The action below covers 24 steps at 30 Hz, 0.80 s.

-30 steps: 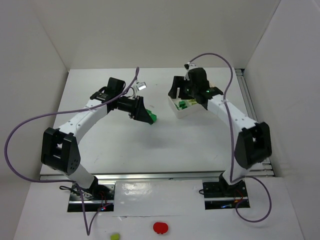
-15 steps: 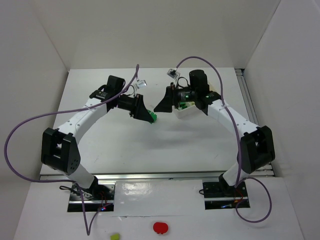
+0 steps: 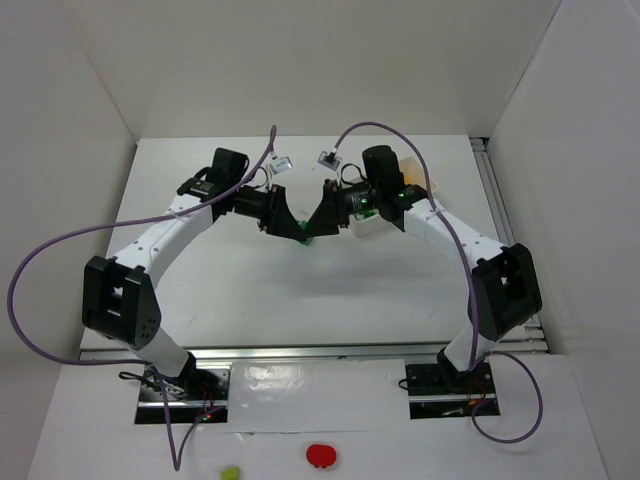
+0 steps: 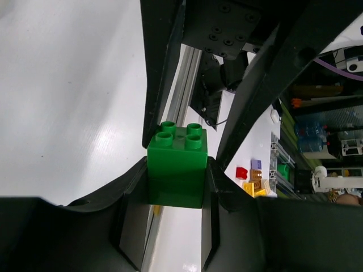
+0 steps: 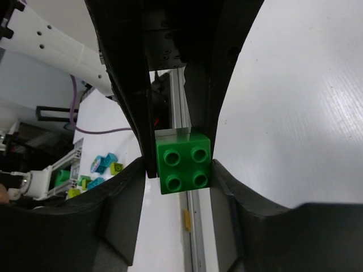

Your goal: Sort the legos into containers by color

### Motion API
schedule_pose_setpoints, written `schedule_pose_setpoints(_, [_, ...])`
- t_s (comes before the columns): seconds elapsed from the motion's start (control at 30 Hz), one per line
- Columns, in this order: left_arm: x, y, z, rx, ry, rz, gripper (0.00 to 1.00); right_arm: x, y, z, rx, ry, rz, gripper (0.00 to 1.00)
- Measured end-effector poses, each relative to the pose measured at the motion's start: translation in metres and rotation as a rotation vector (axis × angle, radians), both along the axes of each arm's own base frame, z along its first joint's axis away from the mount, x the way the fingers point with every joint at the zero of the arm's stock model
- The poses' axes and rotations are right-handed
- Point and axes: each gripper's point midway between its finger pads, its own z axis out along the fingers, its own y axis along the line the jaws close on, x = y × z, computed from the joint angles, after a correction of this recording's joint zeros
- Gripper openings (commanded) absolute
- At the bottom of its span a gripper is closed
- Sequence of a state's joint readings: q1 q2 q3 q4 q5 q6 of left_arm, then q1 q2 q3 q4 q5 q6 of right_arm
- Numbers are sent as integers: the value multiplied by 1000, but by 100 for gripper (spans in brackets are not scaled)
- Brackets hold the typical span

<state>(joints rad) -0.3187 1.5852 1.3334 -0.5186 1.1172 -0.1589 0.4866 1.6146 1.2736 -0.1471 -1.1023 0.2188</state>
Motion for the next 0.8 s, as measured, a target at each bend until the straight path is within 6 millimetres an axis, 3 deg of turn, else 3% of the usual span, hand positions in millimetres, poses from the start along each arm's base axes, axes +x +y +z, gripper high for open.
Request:
schedule_pose_setpoints(0.03, [0, 0, 0, -3, 1, -2, 0, -2, 0, 1, 4, 5, 7, 36])
schedule_pose_setpoints(0.1, [0, 0, 1, -5, 2, -3, 0, -3, 1, 2, 7, 10, 11, 36])
schedule_pose_setpoints(0.23, [-1, 0, 1, -6, 4, -5, 0, -3, 1, 3, 12, 12, 16, 53])
schedule_pose_setpoints(0.53, [-1, 1, 1, -4, 7, -2, 0, -4, 1, 2, 43, 26, 22, 55])
schedule_pose_setpoints(0.7, [-1, 0, 1, -4, 5, -2, 0, -5, -1, 5, 62, 37, 38, 68])
schedule_pose_setpoints(0.8, [-1, 0, 1, -4, 4, -2, 0, -7, -1, 7, 69, 37, 49, 71])
